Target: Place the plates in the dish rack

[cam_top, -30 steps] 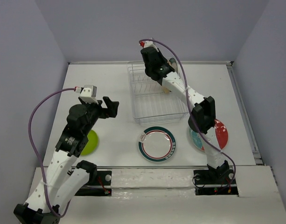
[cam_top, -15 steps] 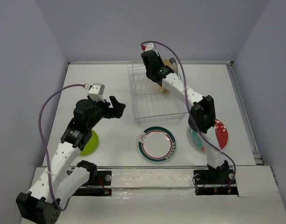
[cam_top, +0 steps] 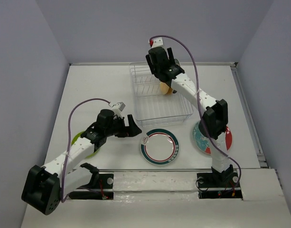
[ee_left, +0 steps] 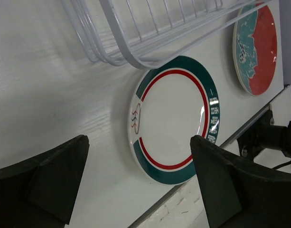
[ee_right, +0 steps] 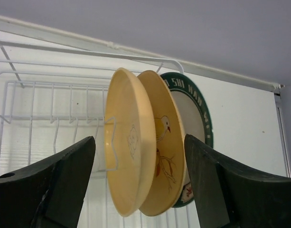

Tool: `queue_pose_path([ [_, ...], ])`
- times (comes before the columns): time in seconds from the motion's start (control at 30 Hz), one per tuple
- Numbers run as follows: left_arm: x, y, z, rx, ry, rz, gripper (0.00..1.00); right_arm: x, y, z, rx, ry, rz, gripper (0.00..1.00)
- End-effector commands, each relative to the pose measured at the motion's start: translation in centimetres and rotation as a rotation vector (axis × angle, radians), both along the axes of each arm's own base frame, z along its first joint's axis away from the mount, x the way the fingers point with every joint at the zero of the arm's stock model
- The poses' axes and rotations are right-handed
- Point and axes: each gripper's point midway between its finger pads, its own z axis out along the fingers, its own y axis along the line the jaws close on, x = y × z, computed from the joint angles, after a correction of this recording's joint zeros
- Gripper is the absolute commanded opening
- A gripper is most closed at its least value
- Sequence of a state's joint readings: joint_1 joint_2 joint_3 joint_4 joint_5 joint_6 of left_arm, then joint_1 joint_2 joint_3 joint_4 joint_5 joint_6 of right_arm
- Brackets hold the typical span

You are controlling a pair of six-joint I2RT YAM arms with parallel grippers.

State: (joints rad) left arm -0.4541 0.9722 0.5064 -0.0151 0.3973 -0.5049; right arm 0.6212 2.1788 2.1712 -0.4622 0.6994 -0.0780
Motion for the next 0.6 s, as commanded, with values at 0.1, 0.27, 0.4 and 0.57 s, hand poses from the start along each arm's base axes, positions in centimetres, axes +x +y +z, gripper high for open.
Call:
queue_pose_path([
  [0.1,-1.3,-3.5,-1.6,-0.027,0.022,-0.045,0.98,-3.4,-1.4,7.6,0.151,-0.103,0.052,0.87],
  [0.27,-2.2,-4.6,-4.9,0.008,0.096,-0.061,0.88,-6.2,-1.4,8.8,0.223,-0.097,0.137,0.9],
  [0.4,-2.6,-4.7,-6.9,0.032,0.131,-0.057,0.78,-8.0,-1.3,8.8,0.289,-0.09,0.18,0.9],
  [0.57,-2.9,-5.4,-7.9,0.011,0.137,-0.085,0.54,-9.0,-1.7,7.6,0.308,-0.07,0.205,0.9],
])
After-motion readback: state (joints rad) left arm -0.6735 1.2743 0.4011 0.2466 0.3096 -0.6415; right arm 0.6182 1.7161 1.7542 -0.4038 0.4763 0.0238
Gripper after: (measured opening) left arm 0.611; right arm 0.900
